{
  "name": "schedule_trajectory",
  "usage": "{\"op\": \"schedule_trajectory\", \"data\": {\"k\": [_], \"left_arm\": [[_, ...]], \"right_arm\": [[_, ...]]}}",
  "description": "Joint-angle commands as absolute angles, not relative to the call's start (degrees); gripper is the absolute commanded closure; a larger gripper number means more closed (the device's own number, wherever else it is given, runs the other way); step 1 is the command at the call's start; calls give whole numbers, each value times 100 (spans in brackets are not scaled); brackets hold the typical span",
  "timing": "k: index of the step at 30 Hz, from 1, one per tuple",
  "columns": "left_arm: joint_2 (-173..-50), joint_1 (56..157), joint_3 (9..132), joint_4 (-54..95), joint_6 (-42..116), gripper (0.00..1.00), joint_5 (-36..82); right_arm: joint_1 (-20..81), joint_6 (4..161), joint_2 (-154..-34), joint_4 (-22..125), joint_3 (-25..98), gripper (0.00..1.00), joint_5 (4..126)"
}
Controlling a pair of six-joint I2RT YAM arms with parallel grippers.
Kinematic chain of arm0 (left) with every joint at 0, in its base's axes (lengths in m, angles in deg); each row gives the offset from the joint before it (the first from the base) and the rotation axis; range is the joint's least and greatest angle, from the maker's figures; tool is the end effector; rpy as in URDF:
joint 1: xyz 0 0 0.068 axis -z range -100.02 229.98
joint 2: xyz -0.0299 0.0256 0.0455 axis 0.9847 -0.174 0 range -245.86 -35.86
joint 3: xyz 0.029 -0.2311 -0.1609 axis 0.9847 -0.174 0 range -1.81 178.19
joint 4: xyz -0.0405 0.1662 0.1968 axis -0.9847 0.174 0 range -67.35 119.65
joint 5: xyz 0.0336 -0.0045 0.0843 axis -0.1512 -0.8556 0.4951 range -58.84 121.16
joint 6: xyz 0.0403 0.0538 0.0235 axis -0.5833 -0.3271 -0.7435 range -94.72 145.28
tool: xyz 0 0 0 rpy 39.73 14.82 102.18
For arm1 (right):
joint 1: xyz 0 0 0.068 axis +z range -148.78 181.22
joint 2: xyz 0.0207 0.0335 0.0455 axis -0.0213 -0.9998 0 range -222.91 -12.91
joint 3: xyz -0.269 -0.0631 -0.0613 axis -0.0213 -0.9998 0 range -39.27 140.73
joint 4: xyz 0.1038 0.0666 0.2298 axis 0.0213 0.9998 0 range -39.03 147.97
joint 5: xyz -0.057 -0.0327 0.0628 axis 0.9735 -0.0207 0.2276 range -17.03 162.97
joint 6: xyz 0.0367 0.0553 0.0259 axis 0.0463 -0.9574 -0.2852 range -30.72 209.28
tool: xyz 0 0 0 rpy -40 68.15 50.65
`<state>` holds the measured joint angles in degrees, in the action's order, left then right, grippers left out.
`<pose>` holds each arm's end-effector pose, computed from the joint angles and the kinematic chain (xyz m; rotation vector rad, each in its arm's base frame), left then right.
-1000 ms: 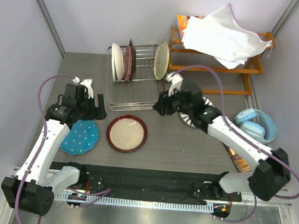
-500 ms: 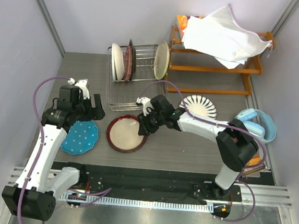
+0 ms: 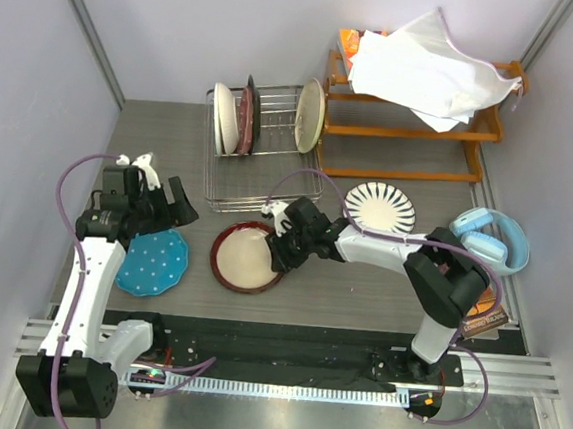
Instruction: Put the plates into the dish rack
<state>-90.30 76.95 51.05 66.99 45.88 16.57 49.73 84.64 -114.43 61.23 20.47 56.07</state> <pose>0.1975 -0.0043 0.2964 -0.3670 2.3564 -0.4487 0.2370 0.2938 0.1620 -1.0857 2.3435 0.7396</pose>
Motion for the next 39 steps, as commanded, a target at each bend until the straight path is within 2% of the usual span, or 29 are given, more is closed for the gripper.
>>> {"op": "schedule_trajectory", "data": {"k": [1,8,11,18,23,28,35,39], "left_arm": [[-9194,7664,5023,6326,4672,14,867],[-9378,7804,4759,6045,4821,16,349],[-9466,8252,4662,5878,4787,19,207],[-9651,9201,4198,5492,4856,24,-48],[-9818,9552,3564,4833,5076,27,74],[-9941,9703,3107,4235,5252,30,268],[-10547,9904,2869,3286,5542,35,321],[-11030,10107,2991,3013,5586,43,418]], "right_arm": [[4938,8594,-10819,6389,1505,57,6040],[4728,8752,-10003,6767,733,56,6084],[4412,8603,-9756,6802,564,56,5690],[3393,7505,-9035,6583,635,37,4943],[3128,7031,-8824,6337,232,35,4301],[2865,6828,-8963,5933,-288,35,4098],[2592,6581,-9525,5309,-403,35,3624],[2574,6458,-9878,4878,-438,35,3343]]}}
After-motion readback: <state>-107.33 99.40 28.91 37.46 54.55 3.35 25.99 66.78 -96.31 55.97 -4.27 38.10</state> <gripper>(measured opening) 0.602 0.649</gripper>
